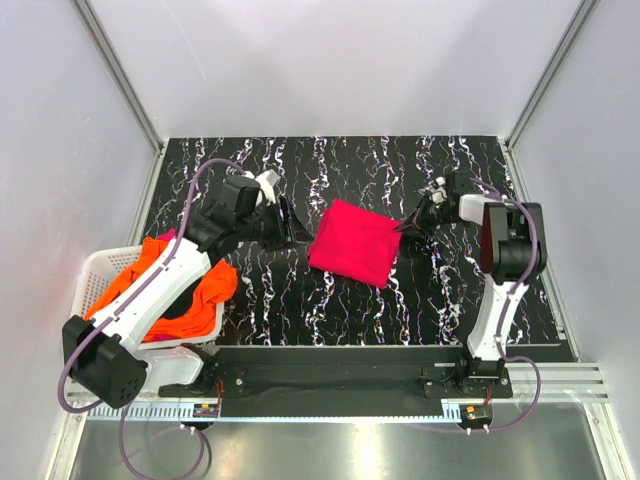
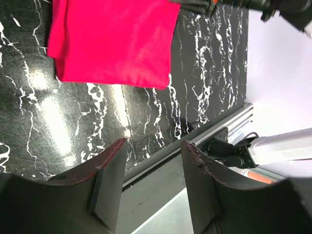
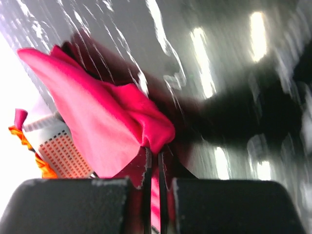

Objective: Fold and stack the t-shirts
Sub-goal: Fold the tshirt, then neatly place the folded tshirt to the corner

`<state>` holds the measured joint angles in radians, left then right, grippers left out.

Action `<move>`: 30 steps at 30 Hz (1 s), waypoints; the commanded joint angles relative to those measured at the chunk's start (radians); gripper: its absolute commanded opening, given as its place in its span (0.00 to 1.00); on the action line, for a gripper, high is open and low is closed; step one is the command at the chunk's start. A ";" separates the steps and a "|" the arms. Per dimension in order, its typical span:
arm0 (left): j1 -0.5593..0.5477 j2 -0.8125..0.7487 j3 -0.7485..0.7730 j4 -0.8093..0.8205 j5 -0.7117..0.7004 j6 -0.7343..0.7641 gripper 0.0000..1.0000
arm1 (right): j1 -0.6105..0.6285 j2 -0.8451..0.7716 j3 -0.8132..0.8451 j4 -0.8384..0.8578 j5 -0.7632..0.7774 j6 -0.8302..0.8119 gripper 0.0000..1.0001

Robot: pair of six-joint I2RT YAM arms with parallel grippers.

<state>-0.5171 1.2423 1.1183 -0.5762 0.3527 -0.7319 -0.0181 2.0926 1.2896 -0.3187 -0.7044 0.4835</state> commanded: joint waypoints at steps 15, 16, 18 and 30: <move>-0.003 -0.110 -0.072 0.033 0.091 0.058 0.52 | -0.276 -0.655 -0.526 -0.147 0.603 0.549 0.00; -0.001 -0.113 -0.077 0.035 0.092 0.061 0.52 | -0.296 -0.681 -0.535 -0.166 0.658 0.558 0.00; -0.003 -0.121 -0.077 0.038 0.097 0.062 0.52 | -0.368 -0.726 -0.536 -0.250 0.724 0.541 0.00; -0.001 -0.121 -0.071 0.052 0.129 0.080 0.52 | -0.713 -0.867 -0.526 -0.507 0.902 0.410 0.00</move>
<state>-0.5171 1.1389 1.0401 -0.5728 0.4450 -0.6777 -0.6842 1.2465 0.7475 -0.7506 0.1036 0.9600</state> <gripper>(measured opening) 0.525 0.029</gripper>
